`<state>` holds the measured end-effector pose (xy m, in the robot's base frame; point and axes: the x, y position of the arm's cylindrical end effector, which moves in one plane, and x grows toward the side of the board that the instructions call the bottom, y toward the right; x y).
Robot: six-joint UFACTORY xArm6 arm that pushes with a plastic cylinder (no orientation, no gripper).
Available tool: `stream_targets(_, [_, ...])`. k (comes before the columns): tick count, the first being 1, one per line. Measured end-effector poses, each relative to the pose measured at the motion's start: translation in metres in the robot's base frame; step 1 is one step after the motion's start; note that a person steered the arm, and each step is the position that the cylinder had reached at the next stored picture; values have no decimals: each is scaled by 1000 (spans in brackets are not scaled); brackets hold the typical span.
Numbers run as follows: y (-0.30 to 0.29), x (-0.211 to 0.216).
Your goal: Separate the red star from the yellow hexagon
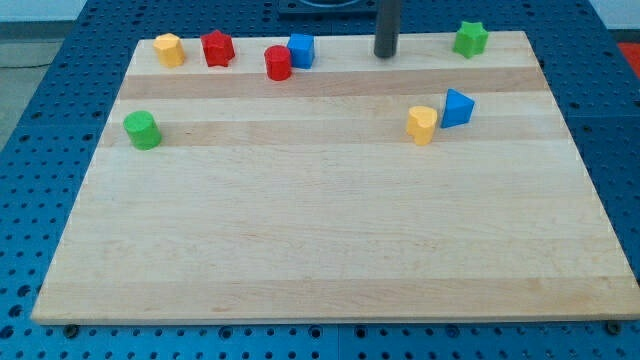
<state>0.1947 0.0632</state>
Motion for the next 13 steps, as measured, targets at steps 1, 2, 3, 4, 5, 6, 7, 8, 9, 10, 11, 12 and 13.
stream_targets(1, [-14,-3])
stream_targets(2, [-50,-1])
stream_targets(3, [-95,-2])
stream_targets(4, [-120,-2])
stream_targets(5, [-150,-2])
stream_targets(6, [-165,-3])
stream_targets(7, [-170,-3])
stream_targets(8, [-173,-3])
stream_targets(9, [-173,-3])
stream_targets(10, [-206,-3])
stream_targets(11, [-240,-3])
stream_targets(12, [-259,-3])
stream_targets(13, [-264,3])
